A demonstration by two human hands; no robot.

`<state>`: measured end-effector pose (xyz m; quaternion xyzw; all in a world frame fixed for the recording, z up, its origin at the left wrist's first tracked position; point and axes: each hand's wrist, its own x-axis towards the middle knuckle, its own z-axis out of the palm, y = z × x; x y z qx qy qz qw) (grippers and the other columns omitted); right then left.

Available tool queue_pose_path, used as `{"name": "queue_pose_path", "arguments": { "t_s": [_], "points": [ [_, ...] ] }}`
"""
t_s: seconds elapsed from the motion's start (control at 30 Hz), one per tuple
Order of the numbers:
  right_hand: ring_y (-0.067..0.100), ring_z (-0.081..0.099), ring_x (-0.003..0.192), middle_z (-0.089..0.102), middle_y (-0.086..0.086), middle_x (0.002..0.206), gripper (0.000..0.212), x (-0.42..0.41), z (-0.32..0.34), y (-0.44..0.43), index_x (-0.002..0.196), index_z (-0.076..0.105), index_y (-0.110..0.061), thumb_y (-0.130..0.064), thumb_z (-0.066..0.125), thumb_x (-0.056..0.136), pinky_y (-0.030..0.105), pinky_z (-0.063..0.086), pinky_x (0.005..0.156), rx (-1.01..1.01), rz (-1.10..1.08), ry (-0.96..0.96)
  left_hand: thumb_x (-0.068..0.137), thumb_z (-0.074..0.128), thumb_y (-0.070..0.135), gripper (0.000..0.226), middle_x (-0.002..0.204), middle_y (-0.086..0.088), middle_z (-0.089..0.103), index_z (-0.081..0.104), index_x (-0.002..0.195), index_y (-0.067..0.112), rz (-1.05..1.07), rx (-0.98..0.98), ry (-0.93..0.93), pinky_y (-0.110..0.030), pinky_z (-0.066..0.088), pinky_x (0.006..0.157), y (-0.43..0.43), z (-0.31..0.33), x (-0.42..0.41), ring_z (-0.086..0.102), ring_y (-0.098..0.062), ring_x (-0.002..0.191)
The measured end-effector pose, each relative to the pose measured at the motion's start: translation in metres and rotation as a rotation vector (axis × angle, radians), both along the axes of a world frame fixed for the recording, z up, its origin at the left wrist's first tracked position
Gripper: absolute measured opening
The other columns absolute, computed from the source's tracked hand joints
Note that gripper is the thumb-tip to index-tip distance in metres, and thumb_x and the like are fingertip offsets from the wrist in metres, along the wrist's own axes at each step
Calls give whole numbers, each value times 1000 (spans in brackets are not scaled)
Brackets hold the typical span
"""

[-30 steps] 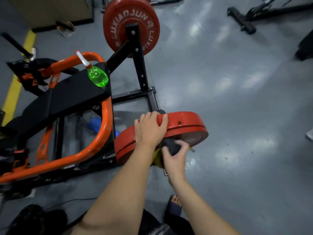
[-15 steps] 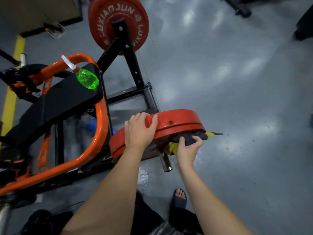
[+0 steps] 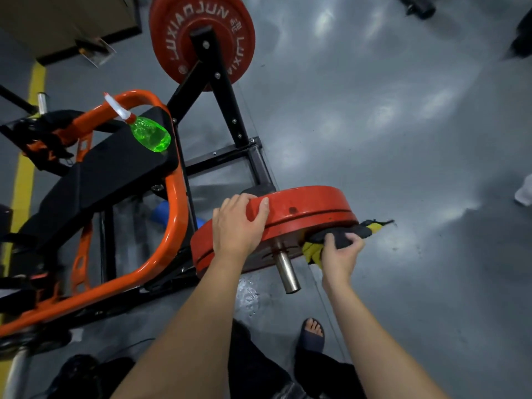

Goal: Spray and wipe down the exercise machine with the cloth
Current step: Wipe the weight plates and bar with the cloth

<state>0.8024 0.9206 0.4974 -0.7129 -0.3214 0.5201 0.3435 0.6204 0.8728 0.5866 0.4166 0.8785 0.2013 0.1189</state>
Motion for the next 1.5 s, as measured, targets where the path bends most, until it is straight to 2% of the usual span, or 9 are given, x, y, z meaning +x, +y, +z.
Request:
{"name": "queue_pose_path", "arguments": {
  "t_s": [0.17,0.43,0.7,0.8,0.9,1.07,1.2,1.37,1.5],
  "points": [
    [26,60,96,58,10,108,39,-23,-13,-44,103,42,-21,-5,73,85,23,48,78,-15,375,-2,101,43,60,41,110,13,64,65,113,28,8,9,-8,-31,33,99,-1,2,0,54,-13,110],
    [-1,49,66,53,-3,86,42,-30,52,-47,92,45,-19,-6,80,74,19,45,63,177,266,69,101,45,60,38,107,14,63,66,110,29,13,26,-28,-27,29,94,-4,1,-2,54,-13,109],
    [7,52,78,49,-11,92,34,-11,53,-6,109,40,-17,-10,67,90,8,39,65,248,-49,33,101,46,59,37,102,17,58,65,110,29,22,58,-52,-27,29,94,-9,-2,-6,53,-10,106],
    [20,56,85,53,-3,99,35,-9,42,0,111,37,-23,-27,64,90,25,45,74,163,-111,65,101,46,60,38,101,18,59,66,109,29,22,70,-67,-27,30,95,-10,-4,-6,53,-9,105],
    [30,54,97,52,7,109,38,-34,40,-35,100,35,-34,-40,61,73,41,46,86,188,73,20,101,48,59,36,101,18,59,67,108,29,21,80,-68,-29,32,95,-12,-6,-9,55,-12,107],
    [17,52,93,53,5,102,39,-62,47,-88,93,35,-35,-31,66,71,26,42,80,260,431,123,98,41,65,42,102,18,61,65,106,31,14,96,-88,-35,37,99,-18,-9,-16,56,-13,108],
    [21,53,89,54,5,102,37,-43,50,-57,99,36,-36,-34,63,73,32,45,78,292,204,60,94,36,69,51,103,17,63,67,106,30,33,138,-137,-39,41,102,-28,-13,-22,57,-13,108],
    [9,54,83,51,-3,102,30,2,35,6,112,40,-20,-10,62,94,7,42,64,199,-78,45,92,42,72,48,98,20,61,67,103,32,56,188,-210,-38,44,99,-41,-19,-32,55,-7,101],
    [10,54,77,50,-6,96,33,-12,35,-12,111,37,-21,-11,63,93,17,45,66,183,-28,10,95,43,71,44,100,17,63,64,101,33,31,230,-266,-39,47,94,-55,-37,-52,56,-8,101]
  ]
}}
